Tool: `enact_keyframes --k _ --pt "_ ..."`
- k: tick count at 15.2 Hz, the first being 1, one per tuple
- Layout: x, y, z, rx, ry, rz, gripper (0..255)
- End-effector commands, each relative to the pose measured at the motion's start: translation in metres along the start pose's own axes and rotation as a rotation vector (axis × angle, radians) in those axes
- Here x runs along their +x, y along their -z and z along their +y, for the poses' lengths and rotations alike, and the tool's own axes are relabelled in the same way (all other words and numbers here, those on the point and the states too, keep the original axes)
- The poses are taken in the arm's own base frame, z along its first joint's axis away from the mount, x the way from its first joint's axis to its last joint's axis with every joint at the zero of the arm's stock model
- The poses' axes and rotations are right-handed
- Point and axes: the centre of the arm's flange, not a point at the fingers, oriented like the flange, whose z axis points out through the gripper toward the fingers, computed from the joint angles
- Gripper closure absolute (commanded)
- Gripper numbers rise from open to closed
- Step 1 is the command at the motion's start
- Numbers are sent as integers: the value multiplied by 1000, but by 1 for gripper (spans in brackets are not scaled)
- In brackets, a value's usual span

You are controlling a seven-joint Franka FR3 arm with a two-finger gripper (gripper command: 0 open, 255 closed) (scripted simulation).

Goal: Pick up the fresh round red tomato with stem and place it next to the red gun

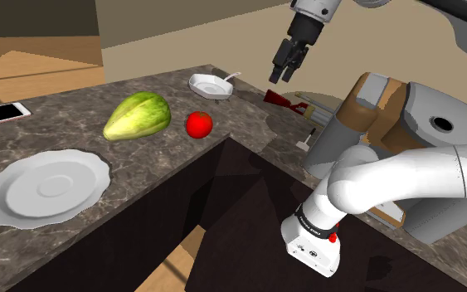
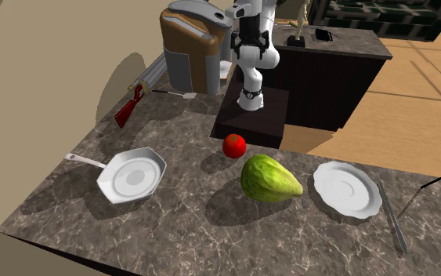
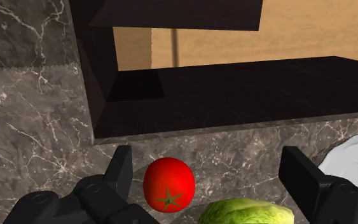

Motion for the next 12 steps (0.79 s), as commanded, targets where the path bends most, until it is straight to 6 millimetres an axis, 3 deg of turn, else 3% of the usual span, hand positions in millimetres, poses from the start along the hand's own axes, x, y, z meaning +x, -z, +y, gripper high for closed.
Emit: enact_keyframes --k 1,12 --pt "0 0 0 0 0 0 0" --pt "46 -123 -27 -80 -187 246 0"
